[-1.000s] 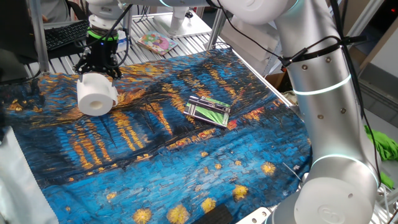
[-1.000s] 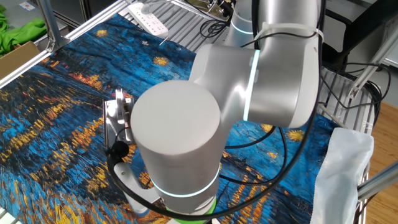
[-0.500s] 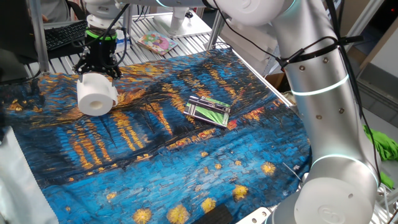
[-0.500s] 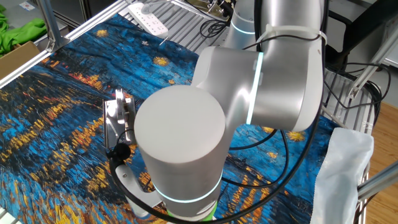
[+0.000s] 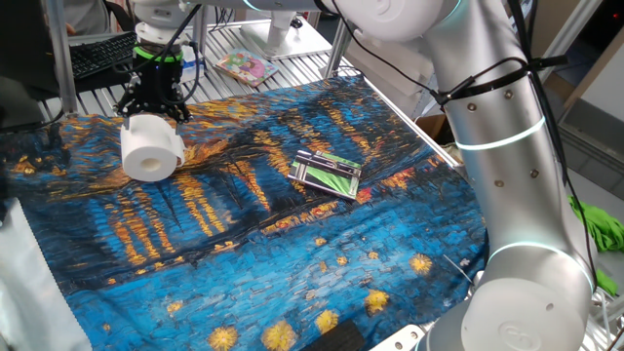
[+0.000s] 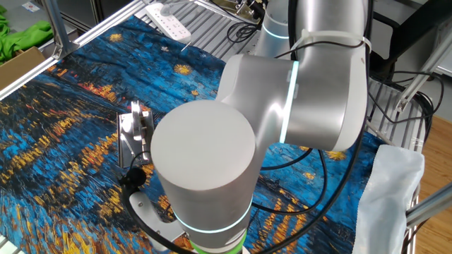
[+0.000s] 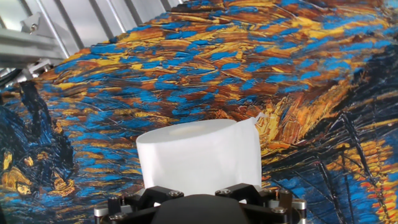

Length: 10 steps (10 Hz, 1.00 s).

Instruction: Put the toilet paper on its holder

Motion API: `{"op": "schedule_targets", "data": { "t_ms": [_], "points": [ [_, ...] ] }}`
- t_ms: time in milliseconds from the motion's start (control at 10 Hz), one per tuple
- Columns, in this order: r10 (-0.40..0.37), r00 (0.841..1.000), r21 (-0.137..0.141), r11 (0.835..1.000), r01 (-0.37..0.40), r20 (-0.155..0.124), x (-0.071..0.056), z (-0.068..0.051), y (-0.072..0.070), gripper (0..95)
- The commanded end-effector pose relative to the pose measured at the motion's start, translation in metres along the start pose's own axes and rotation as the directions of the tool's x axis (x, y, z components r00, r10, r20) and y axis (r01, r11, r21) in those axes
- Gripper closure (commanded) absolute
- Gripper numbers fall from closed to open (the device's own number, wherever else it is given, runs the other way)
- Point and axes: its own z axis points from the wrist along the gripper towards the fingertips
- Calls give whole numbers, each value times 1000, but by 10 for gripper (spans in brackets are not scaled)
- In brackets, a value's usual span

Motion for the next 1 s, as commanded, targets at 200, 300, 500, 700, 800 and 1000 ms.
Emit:
{"op": "schedule_targets", "data": {
  "t_ms": [200,300,500,700,800,1000],
  "points": [
    [-19,1000,-1,1000,19,4,0,0,0,0],
    [7,1000,-7,1000,-7,4,0,0,0,0],
    [22,1000,-10,1000,-22,8,-1,0,0,0],
    [33,999,-15,999,-33,7,-4,0,3,0],
    [38,999,-15,999,-38,9,-7,1,5,0],
    [52,999,-18,998,-52,14,-9,2,8,0]
  ]
}}
